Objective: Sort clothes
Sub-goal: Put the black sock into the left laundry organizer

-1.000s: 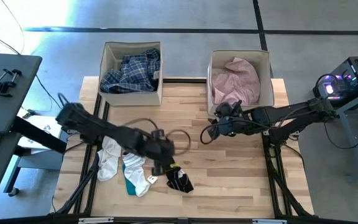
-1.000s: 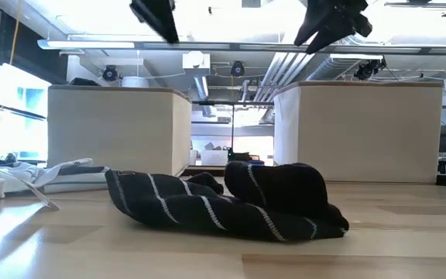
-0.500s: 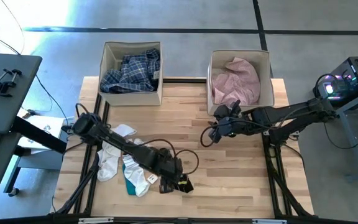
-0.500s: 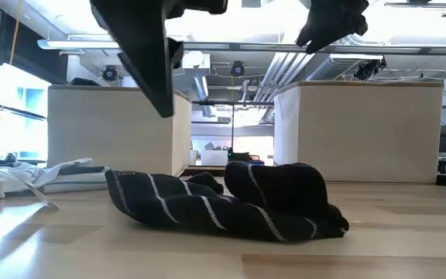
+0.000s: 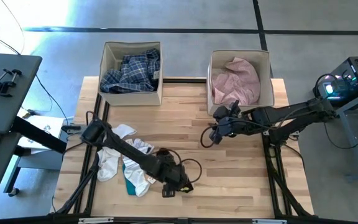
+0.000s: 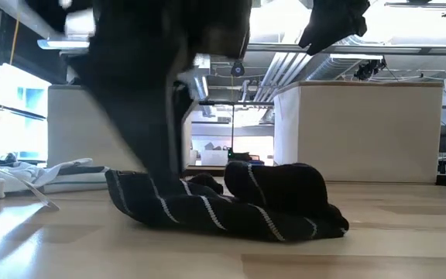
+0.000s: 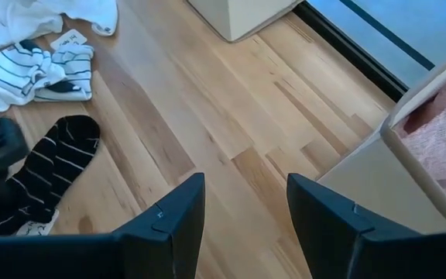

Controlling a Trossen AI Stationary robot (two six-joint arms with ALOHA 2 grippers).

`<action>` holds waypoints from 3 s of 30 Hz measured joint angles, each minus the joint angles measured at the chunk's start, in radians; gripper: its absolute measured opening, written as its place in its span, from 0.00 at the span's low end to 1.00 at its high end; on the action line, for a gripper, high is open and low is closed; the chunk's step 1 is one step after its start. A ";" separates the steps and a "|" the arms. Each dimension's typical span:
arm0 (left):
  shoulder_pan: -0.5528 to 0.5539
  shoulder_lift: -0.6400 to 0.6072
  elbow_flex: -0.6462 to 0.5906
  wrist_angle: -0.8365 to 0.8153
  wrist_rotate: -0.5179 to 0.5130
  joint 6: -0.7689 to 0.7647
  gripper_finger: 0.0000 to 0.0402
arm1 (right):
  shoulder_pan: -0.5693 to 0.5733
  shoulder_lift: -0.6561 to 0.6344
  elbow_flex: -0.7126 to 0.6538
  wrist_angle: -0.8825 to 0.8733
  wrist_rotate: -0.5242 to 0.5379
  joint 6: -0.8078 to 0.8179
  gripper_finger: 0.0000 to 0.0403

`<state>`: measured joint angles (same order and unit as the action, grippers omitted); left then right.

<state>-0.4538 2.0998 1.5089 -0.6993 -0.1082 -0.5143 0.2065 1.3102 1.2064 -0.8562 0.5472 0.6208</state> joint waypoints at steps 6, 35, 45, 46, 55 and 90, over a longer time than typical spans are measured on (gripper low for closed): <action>0.000 0.039 0.005 -0.092 -0.050 -0.086 0.70 | 0.023 0.000 0.000 0.001 0.001 0.004 0.43; 0.038 -0.012 -0.007 -0.083 0.002 -0.031 0.01 | 0.069 0.000 0.000 0.009 0.047 0.034 0.43; 0.076 -0.069 -0.009 -0.124 -0.085 -0.062 0.02 | 0.069 0.000 0.000 0.010 0.060 0.034 0.43; 0.092 -0.064 -0.014 -0.088 -0.081 -0.073 0.03 | 0.069 0.000 0.000 0.011 0.060 0.035 0.43; 0.244 -0.065 -0.066 0.101 0.178 -0.165 0.30 | 0.069 0.000 0.000 0.017 0.044 0.037 0.43; 0.214 -0.188 -0.096 -0.197 -0.037 0.115 0.01 | 0.069 0.000 0.000 0.021 0.051 0.060 0.43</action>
<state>-0.2398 1.9116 1.4130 -0.8958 -0.1455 -0.3996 0.2756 1.3102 1.2064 -0.8356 0.5987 0.6804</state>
